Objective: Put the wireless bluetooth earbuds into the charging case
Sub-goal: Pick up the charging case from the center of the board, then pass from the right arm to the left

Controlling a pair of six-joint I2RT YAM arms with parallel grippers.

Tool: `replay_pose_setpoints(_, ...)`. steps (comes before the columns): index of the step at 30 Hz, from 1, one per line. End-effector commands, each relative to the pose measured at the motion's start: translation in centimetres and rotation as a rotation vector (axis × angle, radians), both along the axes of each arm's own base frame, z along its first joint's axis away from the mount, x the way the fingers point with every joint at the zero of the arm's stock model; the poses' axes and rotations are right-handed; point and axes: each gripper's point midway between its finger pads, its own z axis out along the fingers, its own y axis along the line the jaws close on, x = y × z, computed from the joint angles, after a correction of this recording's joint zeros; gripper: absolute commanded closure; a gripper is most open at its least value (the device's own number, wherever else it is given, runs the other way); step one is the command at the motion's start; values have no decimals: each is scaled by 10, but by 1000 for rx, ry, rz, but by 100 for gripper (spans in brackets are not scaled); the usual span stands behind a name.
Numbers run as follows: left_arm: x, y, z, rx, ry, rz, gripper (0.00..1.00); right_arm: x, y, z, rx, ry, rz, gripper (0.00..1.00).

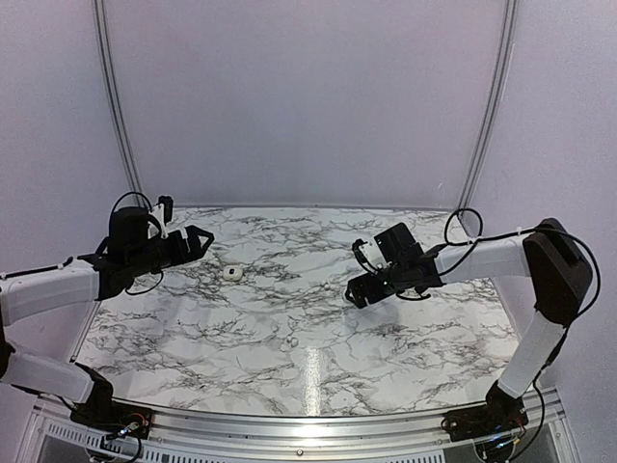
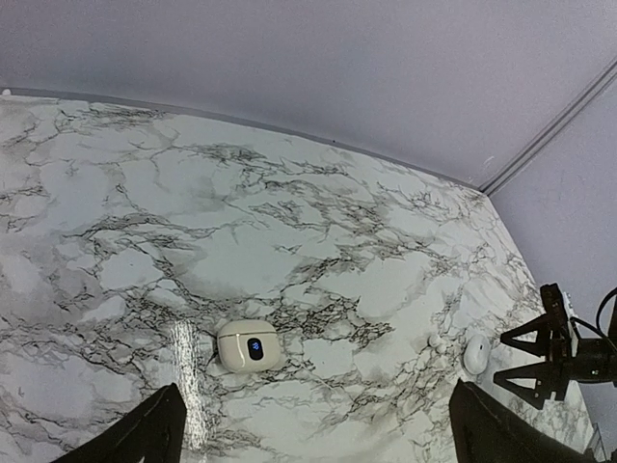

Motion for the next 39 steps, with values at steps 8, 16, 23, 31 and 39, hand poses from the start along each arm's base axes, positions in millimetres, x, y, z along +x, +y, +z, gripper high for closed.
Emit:
replay_pose_setpoints(8, -19, -10, 17, -9, -113, -91, 1, 24, 6, -22, -69, -16, 17, 10)
replay_pose_setpoints(16, -22, -8, 15, 17, -127, -75, 1, 39, 4, -35, -130, -31, 1, 25)
replay_pose_setpoints(23, -26, -13, 18, 34, -162, -103, 1, 33, 7, -23, -112, -37, 35, 46)
replay_pose_setpoints(31, -62, -61, 33, 90, -318, -306, 3, -14, 45, 53, 116, -69, 266, 49)
replay_pose_setpoints(39, -135, -116, 41, 225, -556, -631, 5, -89, 73, 129, 303, -9, 514, 48)
